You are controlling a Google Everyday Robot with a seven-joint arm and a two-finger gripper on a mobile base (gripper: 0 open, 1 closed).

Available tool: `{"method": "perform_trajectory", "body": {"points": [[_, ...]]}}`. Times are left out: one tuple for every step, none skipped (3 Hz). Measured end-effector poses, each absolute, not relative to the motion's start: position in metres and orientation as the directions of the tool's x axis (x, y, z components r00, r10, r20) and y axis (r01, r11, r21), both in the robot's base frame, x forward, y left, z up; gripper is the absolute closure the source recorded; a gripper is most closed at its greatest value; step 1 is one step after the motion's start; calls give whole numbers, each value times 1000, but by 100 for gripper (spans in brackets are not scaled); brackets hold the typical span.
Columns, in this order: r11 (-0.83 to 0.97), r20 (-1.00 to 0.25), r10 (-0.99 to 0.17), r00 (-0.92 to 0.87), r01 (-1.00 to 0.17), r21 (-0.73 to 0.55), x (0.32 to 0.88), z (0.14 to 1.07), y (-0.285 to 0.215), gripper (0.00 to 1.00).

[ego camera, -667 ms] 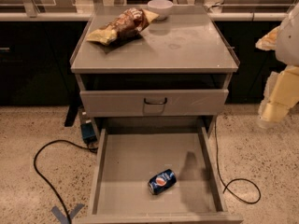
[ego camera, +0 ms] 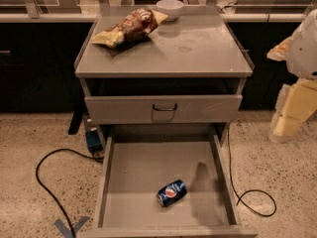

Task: Pick pepsi can from middle drawer and place on counter

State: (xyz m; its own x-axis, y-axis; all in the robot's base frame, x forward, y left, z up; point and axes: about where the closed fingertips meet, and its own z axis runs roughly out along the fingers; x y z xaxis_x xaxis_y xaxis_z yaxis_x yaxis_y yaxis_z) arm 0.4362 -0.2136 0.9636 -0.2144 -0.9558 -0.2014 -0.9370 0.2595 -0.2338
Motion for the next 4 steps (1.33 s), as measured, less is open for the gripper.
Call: {"method": "perform_trajectory", "body": {"points": [[242,-204,-959,-196,-942,-232,430,929,-210,0],[251,-212,-956,-204,-940,-229,421,863,-210,0],[271,-207,-951,-231,-943,-192,418,780,-207,0],[297,-224,-938,-263,-945,-135,419,686,-194,0]]}}
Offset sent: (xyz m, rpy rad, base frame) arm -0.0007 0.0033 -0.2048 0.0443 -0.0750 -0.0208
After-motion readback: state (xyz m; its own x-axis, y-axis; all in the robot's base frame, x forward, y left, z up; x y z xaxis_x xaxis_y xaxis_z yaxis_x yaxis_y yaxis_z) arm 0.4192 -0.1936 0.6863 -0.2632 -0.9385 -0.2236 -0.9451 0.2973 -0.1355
